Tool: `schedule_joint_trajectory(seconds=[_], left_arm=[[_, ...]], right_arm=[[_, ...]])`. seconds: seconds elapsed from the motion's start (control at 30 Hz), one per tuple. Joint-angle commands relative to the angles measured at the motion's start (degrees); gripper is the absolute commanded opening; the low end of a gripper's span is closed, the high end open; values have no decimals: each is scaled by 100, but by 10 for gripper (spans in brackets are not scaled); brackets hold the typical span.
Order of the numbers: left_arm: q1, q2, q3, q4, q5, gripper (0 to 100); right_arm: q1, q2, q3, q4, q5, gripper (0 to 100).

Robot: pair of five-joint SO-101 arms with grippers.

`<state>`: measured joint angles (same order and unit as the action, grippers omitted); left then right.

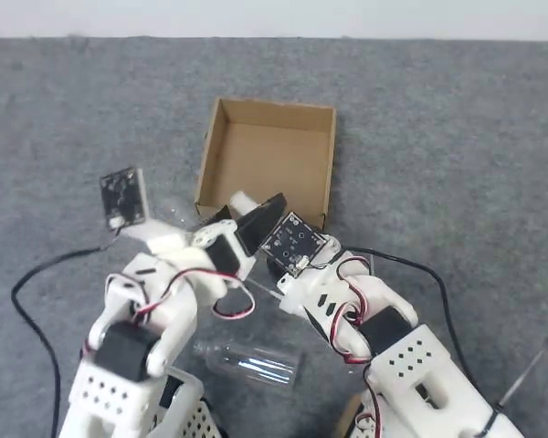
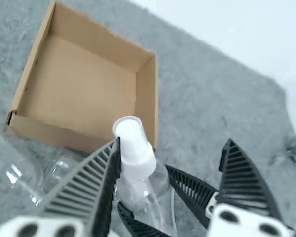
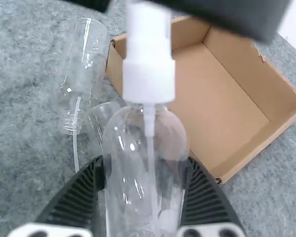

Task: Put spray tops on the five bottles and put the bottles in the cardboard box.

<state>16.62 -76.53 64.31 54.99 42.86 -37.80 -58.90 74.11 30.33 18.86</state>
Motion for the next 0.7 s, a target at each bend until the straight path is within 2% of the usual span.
schedule_joint_trajectory(seconds=[0.0,0.33,0.53,0.67], left_arm=[[0,-853,286,-413,-35,299],[-35,-1705,602,-413,-44,299],[-624,-2136,646,-422,-44,299],[-782,-2330,716,-431,-44,298]], right_arm=[[66,-242,-70,-163,-62,7],[75,-242,-70,-163,-62,7],[75,-251,-79,-171,-62,7],[207,-435,-88,-171,-167,7]])
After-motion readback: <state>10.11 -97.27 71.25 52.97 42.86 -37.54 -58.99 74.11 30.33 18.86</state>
